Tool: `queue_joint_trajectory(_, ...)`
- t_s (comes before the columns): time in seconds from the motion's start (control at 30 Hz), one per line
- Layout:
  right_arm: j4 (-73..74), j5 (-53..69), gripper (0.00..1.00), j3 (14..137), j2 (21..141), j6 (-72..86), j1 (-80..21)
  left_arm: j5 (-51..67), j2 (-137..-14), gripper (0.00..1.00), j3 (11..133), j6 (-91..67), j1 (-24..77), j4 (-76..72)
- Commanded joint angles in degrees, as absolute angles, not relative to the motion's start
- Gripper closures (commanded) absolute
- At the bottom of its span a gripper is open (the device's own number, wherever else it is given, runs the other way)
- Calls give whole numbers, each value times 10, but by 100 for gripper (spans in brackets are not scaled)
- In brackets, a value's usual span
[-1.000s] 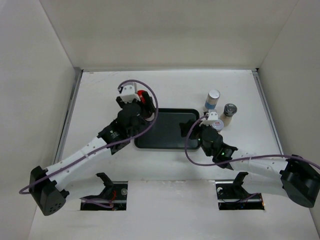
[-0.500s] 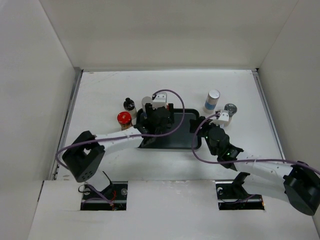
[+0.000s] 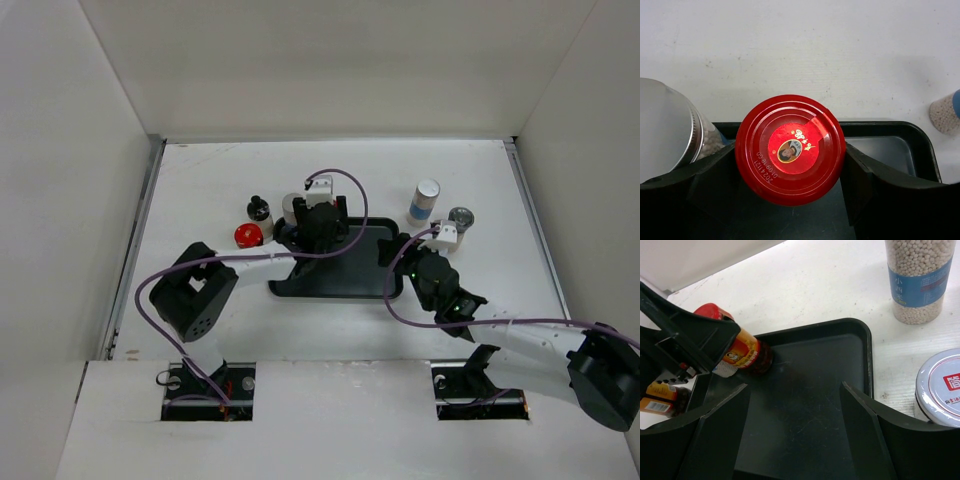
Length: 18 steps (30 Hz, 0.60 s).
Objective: Organize the condiment bottles
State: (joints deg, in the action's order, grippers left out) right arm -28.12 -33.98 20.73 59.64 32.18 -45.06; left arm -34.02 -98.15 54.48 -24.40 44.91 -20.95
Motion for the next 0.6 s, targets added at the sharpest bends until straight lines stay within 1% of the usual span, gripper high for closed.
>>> queue_joint_trajectory(0.0, -309, -329, 21, 207, 596, 332, -449, -348, -967, 55, 586, -246, 446, -308)
queue_joint_trajectory(0.1, -309, -330, 21, 207, 589, 330, -449, -346, -963, 47, 582, -249, 447, -310)
queue_joint_trajectory(0.2, -309, -328, 21, 205, 588, 333, -447, -344, -951, 31, 579, -249, 453, -307)
queue_joint_trajectory(0.3, -309, -330, 21, 207, 590, 330, -448, -338, -928, 22, 575, -245, 462, -309)
queue_joint_trajectory(0.33, -309, -330, 21, 207, 591, 331, -448, -332, -917, 19, 576, -244, 464, -308)
queue_joint_trajectory(0.47, -309, -329, 21, 207, 593, 330, -448, -309, -867, 16, 577, -233, 478, -308)
queue_joint_trajectory(0.57, -309, -327, 21, 205, 591, 333, -446, -314, -815, 16, 565, -227, 481, -303)
